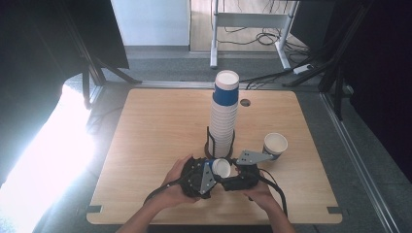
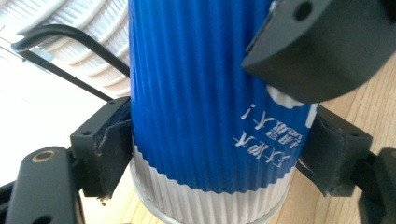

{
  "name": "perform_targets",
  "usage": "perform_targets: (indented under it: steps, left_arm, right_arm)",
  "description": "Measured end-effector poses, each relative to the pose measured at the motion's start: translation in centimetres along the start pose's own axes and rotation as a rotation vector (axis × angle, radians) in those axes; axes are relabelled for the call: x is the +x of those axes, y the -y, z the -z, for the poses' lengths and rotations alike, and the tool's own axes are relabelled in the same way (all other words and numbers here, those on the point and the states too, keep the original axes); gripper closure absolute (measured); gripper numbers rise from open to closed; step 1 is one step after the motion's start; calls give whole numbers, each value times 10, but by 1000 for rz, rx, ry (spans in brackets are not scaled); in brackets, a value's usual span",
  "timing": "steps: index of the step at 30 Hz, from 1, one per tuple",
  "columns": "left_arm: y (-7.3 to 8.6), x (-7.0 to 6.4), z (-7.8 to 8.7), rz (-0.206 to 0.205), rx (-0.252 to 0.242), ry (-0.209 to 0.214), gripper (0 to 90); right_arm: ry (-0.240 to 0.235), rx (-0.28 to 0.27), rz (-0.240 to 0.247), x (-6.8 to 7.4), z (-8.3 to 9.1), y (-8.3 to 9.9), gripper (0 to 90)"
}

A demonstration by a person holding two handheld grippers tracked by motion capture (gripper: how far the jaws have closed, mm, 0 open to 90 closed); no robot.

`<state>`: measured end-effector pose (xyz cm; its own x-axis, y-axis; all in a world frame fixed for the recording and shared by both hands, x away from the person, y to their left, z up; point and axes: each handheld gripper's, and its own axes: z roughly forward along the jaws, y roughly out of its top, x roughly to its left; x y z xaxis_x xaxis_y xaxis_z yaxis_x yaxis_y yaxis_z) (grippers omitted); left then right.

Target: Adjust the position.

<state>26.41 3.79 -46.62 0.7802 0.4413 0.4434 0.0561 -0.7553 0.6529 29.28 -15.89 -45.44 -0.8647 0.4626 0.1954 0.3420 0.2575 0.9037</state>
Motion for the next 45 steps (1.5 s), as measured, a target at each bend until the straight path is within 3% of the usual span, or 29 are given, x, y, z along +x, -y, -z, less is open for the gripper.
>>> perform_targets:
  steps: [2, 5, 7, 12, 15, 22, 30, 37, 40, 45]
  left_arm:
    - [1, 2, 0, 28, -13, 7, 124]
    - [7, 7, 2, 118, -46, 37, 57]
    - [13, 11, 4, 194, -72, 58, 47]
    - [30, 23, 9, 427, -163, 167, 48]
    - [39, 28, 11, 538, -214, 217, 53]
    - [46, 32, 6, 690, -283, 310, 61]
    - [46, 30, 2, 799, -349, 439, 66]
    - [44, 32, 2, 848, -389, 482, 66]
    - [44, 31, 2, 830, -380, 457, 67]
    - [39, 29, 6, 713, -315, 293, 66]
  right_arm:
    - [3, -1, 7, 0, 1, 0, 262]
    - [5, -25, -1, -2, 3, 0, 264]
    - [16, -45, -2, -3, 6, -1, 264]
    - [35, -108, -13, -5, 14, -3, 265]
    - [39, -159, -22, -5, 18, -4, 265]
    - [55, -232, -47, -5, 21, -3, 264]
    - [48, -288, -50, -4, 26, -4, 264]
    - [44, -294, -48, -5, 26, -2, 264]
    - [41, -288, -46, -5, 26, -1, 264]
    - [44, -275, -43, -5, 26, -2, 264]
